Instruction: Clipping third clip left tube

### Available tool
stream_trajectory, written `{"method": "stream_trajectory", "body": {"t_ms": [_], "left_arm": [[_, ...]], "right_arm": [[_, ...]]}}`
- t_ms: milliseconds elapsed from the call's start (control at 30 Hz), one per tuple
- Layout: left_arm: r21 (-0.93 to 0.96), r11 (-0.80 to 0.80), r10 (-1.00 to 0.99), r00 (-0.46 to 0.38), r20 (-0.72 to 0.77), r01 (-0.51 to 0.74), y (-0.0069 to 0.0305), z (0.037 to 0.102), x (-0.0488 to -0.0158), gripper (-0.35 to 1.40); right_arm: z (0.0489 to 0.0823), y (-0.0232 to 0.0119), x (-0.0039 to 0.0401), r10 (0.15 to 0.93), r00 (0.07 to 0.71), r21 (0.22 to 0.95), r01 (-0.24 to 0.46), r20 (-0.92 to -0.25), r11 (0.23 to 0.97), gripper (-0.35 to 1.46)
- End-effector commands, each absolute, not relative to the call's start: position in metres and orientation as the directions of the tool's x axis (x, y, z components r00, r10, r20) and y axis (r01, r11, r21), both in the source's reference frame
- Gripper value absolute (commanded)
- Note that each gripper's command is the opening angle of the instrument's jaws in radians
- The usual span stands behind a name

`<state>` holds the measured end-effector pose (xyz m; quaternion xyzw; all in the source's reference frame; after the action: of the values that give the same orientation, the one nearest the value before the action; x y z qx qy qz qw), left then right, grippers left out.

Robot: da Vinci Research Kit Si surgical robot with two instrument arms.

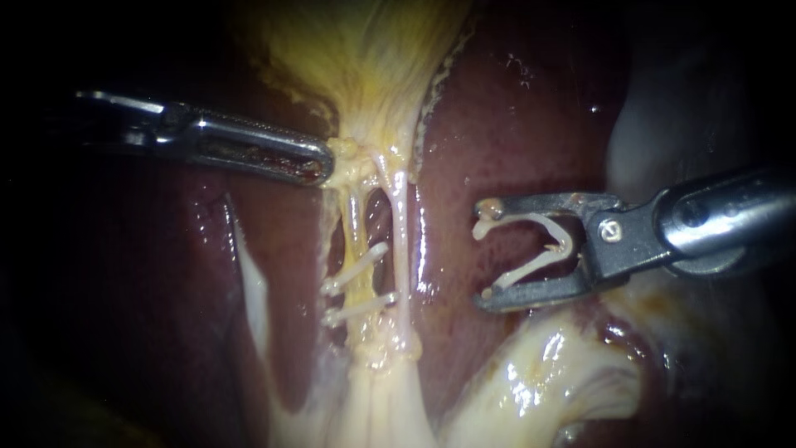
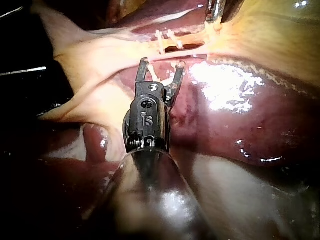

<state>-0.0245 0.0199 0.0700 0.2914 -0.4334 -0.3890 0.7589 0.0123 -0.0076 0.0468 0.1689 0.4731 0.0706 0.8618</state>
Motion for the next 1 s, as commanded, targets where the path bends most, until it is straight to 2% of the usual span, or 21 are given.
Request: {"method": "stream_trajectory", "body": {"t_ms": [33, 233, 400, 633, 1000], "left_arm": [[0.780, 0.528, -0.843, 0.322, 0.431, 0.338, 0.0199, 0.0700, -0.0245, -0.35], [0.784, 0.522, -0.846, 0.321, 0.426, 0.336, 0.0198, 0.0694, -0.0239, -0.35], [0.783, 0.515, -0.851, 0.313, 0.421, 0.348, 0.0208, 0.0671, -0.0221, -0.35], [0.791, 0.492, -0.869, 0.255, 0.424, 0.362, 0.0224, 0.0632, -0.0195, -0.35], [0.782, 0.504, -0.863, 0.252, 0.438, 0.365, 0.0222, 0.0628, -0.0194, -0.35]], "right_arm": [[0.0468, -0.0076, 0.0123, 0.282, 0.542, 0.358, 0.038, -0.792, 0.933, 0.50], [0.0468, -0.0076, 0.0123, 0.282, 0.542, 0.358, 0.038, -0.792, 0.933, 0.50], [0.0469, -0.0075, 0.0124, 0.282, 0.542, 0.358, 0.037, -0.791, 0.933, 0.50], [0.0469, -0.0075, 0.0124, 0.282, 0.542, 0.358, 0.037, -0.791, 0.933, 0.50], [0.0470, -0.0074, 0.0127, 0.289, 0.543, 0.363, 0.032, -0.789, 0.931, 0.50]]}}
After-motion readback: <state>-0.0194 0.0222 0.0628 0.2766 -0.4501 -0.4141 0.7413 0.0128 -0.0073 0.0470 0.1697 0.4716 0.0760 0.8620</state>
